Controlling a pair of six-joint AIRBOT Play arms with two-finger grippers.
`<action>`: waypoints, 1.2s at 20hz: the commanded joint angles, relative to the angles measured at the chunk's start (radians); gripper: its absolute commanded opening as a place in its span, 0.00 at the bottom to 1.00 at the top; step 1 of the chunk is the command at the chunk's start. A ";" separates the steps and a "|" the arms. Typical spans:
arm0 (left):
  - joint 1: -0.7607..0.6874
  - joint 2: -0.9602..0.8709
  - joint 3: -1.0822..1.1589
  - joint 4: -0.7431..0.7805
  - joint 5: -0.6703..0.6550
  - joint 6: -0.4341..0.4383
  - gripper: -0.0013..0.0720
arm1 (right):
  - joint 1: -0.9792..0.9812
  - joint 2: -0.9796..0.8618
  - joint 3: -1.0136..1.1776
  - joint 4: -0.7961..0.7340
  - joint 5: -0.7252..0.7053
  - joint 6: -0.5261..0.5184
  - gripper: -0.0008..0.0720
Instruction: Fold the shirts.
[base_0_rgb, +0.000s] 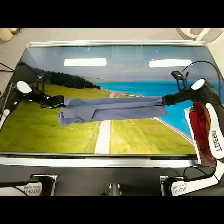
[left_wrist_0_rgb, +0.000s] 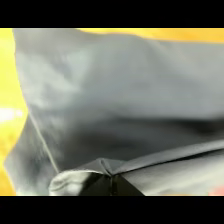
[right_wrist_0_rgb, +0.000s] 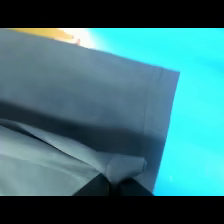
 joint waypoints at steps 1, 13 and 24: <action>0.003 -0.126 0.065 -0.058 -0.013 -0.042 0.15 | 0.034 -0.067 0.035 0.009 -0.019 0.023 0.43; -0.102 0.048 0.137 -0.083 -0.008 0.006 0.93 | -0.109 -0.196 0.069 0.296 0.225 -0.029 0.93; -0.585 -0.244 0.137 -0.347 0.430 -0.149 0.05 | -0.025 0.264 0.071 0.371 0.427 -0.031 0.03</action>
